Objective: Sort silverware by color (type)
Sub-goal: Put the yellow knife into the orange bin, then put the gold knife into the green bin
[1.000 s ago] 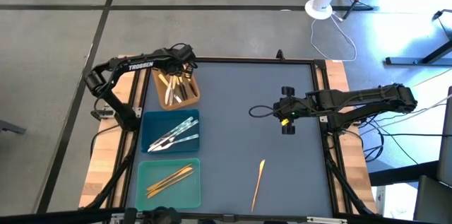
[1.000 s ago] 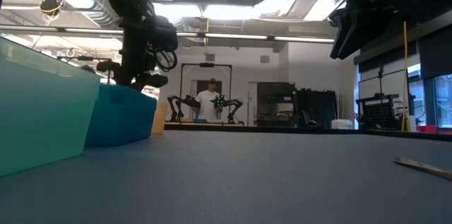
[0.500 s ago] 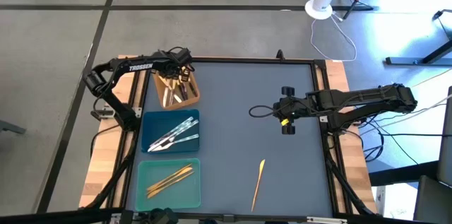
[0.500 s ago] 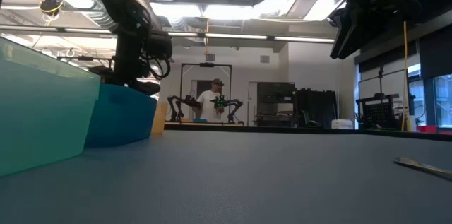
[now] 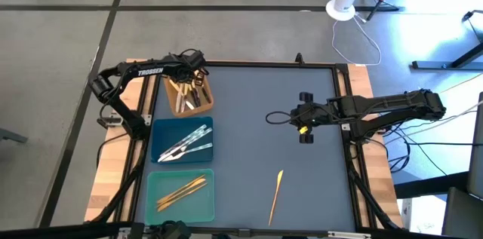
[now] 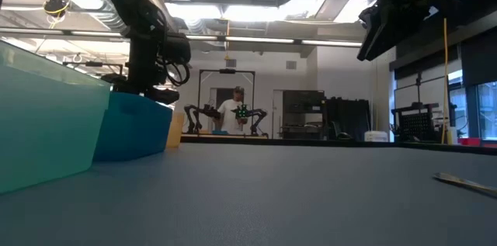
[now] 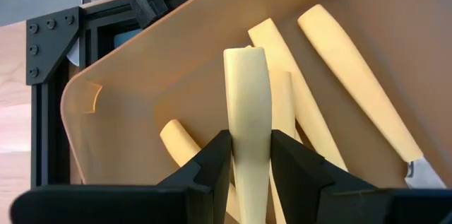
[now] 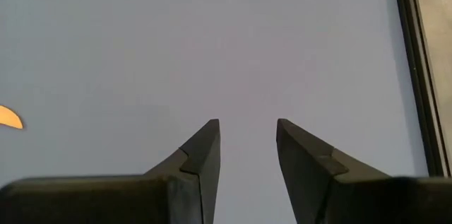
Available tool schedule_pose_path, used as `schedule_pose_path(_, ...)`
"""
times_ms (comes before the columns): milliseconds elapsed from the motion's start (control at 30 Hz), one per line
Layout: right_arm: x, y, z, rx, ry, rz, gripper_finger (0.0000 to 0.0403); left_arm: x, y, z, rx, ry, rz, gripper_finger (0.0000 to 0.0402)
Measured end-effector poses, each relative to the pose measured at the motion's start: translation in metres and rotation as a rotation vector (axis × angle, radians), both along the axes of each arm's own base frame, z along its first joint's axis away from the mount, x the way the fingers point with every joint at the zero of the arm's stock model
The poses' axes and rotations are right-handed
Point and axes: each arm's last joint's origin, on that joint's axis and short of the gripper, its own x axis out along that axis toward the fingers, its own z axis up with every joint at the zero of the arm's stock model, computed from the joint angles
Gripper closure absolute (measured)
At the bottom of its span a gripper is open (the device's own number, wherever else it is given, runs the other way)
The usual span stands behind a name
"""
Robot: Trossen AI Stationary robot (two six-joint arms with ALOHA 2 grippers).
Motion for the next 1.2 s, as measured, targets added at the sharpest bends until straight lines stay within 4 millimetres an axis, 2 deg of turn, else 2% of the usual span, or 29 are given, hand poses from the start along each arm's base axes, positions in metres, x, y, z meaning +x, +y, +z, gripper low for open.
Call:
schedule_pose_path(333,0.0,0.0,0.0,0.0,0.001,0.0,0.0276,-0.003,0.003,0.0,-0.007,-0.007,0.012,0.0307)
schedule_pose_path(667,0.0,0.0,0.0,0.0,0.001,0.0,0.0276,-0.006,0.006,0.0,-0.008,-0.009,0.03,0.0249)
schedule_pose_path(900,0.0,0.0,0.0,0.0,0.002,0.0,0.0276,-0.005,0.007,0.001,-0.009,-0.004,-0.006,0.0237)
schedule_pose_path(1067,0.0,0.0,0.0,-0.001,0.003,0.002,0.0276,0.003,0.009,0.013,-0.039,-0.035,-0.061,0.0236)
schedule_pose_path(1200,0.0,0.001,0.0,0.025,0.005,0.021,0.0276,0.017,0.008,0.028,-0.044,-0.116,-0.11,0.0236)
